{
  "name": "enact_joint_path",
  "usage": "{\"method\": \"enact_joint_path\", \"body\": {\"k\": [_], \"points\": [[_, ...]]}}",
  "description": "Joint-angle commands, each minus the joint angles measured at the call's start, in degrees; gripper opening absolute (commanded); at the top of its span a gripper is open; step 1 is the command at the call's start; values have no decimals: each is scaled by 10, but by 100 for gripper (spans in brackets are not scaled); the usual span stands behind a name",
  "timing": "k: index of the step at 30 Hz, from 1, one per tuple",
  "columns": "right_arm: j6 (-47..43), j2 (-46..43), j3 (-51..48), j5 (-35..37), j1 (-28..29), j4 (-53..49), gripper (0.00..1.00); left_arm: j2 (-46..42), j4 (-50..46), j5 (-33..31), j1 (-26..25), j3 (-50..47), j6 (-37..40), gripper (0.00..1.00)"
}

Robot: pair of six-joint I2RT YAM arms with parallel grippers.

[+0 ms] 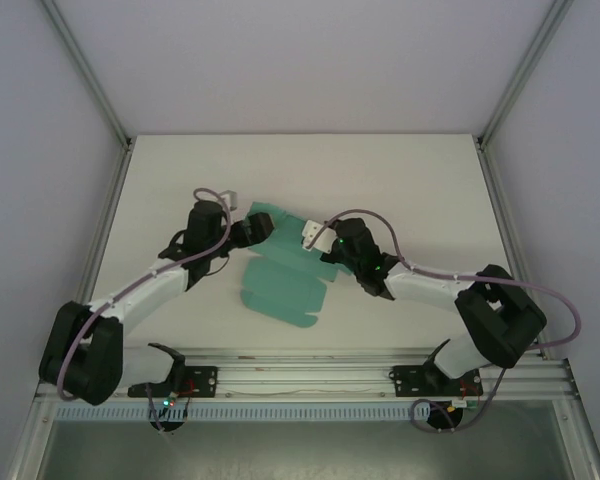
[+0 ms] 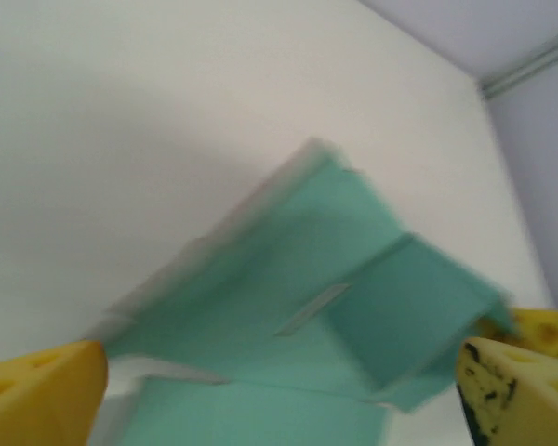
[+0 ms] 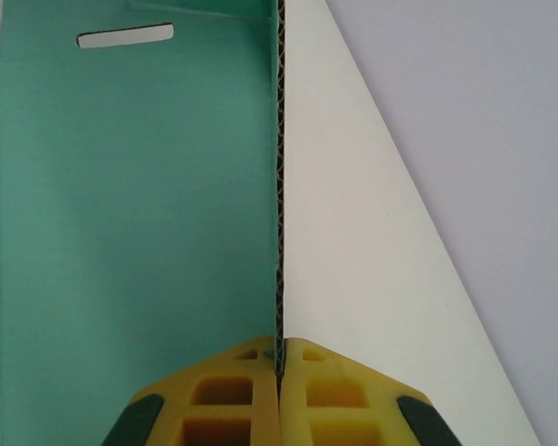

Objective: Assemble paper box

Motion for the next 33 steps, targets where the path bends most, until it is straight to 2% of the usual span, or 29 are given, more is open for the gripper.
{"method": "enact_joint_path", "body": {"k": [1, 7, 10, 16, 23, 33], "points": [[11, -19, -1, -11, -8, 8, 0, -25, -91, -55, 43, -32, 36, 100], [19, -25, 2, -18, -17, 15, 0, -20, -129, -81, 72, -48, 58, 100], [24, -30, 5, -29, -22, 5, 0, 3, -112, -100, 77, -57, 67, 100], [30, -38, 4, -46, -23, -2, 0, 64, -48, -96, 86, -56, 67, 97], [36, -40, 7, -40, -23, -11, 0, 64, 81, 15, 87, -81, 88, 95], [68, -31, 24, -38, -26, -8, 0, 70, 193, 150, 77, -119, 87, 88]]}}
